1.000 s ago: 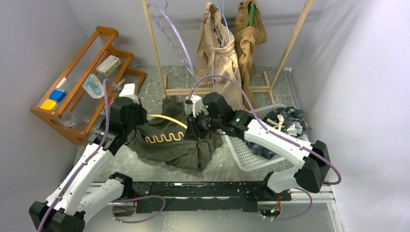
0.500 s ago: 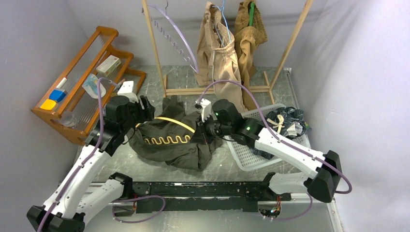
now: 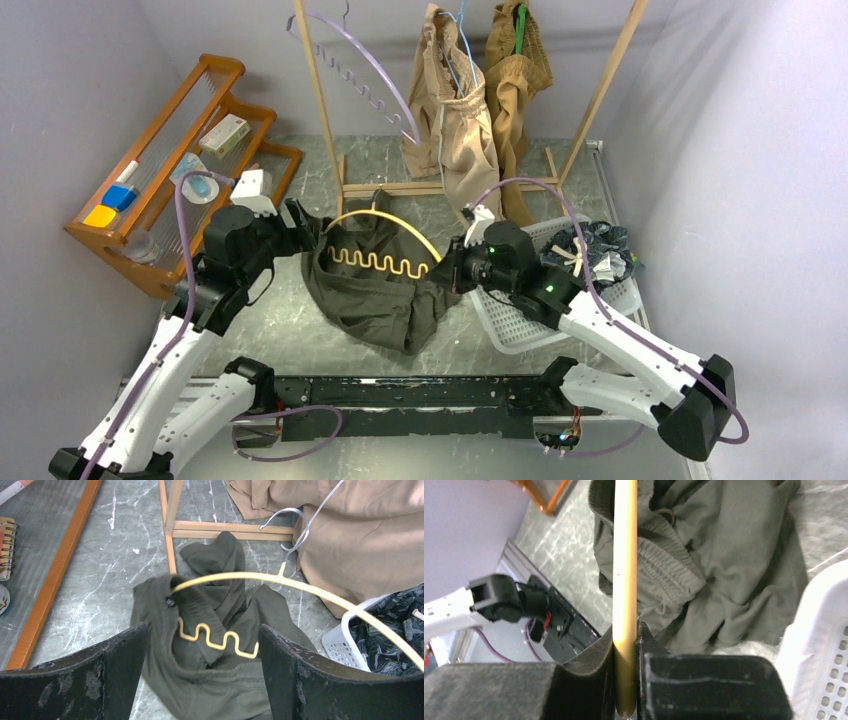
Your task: Remove the shorts from the hanger
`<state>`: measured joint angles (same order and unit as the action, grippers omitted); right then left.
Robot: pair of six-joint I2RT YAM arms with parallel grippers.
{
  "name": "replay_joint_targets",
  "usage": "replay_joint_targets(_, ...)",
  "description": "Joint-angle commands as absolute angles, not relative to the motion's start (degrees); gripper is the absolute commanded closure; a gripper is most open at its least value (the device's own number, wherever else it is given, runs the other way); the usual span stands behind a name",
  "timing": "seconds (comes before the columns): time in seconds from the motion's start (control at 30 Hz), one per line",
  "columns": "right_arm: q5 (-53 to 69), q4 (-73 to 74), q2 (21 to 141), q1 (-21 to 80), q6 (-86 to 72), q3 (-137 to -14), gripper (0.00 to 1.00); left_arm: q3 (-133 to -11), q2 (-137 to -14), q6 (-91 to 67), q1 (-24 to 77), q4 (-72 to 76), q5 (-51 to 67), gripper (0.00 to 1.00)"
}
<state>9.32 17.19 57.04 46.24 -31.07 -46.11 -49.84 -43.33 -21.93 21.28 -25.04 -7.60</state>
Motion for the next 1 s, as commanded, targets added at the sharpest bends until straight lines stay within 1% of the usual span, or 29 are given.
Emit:
replay_joint_targets(0.0,7.53,10.23,53.88,42.33,-34.42,-46.44,1.00,-49.20,-44.05,-22.87,21.53,-23.70,-6.88,0.15)
replay_joint_targets(0.13,6.92,16.54,53.68,41.72,-31.64,-50.71,1.00,-49.32,-46.74,-25.50,21.53,-26.46,-10.69,0.15)
replay_joint_targets(0.2,8.62,21.26,53.98,41.57,-28.28,-54.03,1.00,-49.07,-47.28,-26.78,21.49,-26.85,-12.60,0.14)
replay_joint_targets(0.3,5.17,28.73,53.45,41.59,-26.28,-59.20,1.00,-48.69,-47.45,-28.13,21.52,-26.85,-14.89,0.14)
replay_joint_targets(0.37,2.15,31.36,51.39,41.58,-25.61,-59.44,1.00,-48.39,-47.34,-28.99,21.53,-26.49,-15.85,0.13)
replay_joint_targets(0.6,-4.78,33.16,49.54,41.62,-26.48,-58.49,1.00,-48.42,-48.01,-29.76,21.53,-25.67,-15.95,0.13)
replay_joint_targets(0.7,-5.24,32.30,49.39,41.59,-26.99,-58.29,1.00,-49.08,-48.36,-29.60,21.52,-26.54,-16.39,0.13)
replay_joint_targets(0.77,-3.47,30.57,48.65,41.62,-27.10,-58.53,1.00,-48.77,-48.35,-29.46,21.42,-26.56,-16.44,0.13)
replay_joint_targets(0.87,-1.23,31.40,48.70,41.57,-26.34,-61.35,1.00,-48.78,-48.83,-29.77,21.45,-26.87,-15.59,0.13)
replay_joint_targets(0.97,-4.13,36.39,49.43,41.58,-24.84,-65.20,1.00,-48.53,-49.20,-30.17,21.44,-26.73,-15.55,0.12)
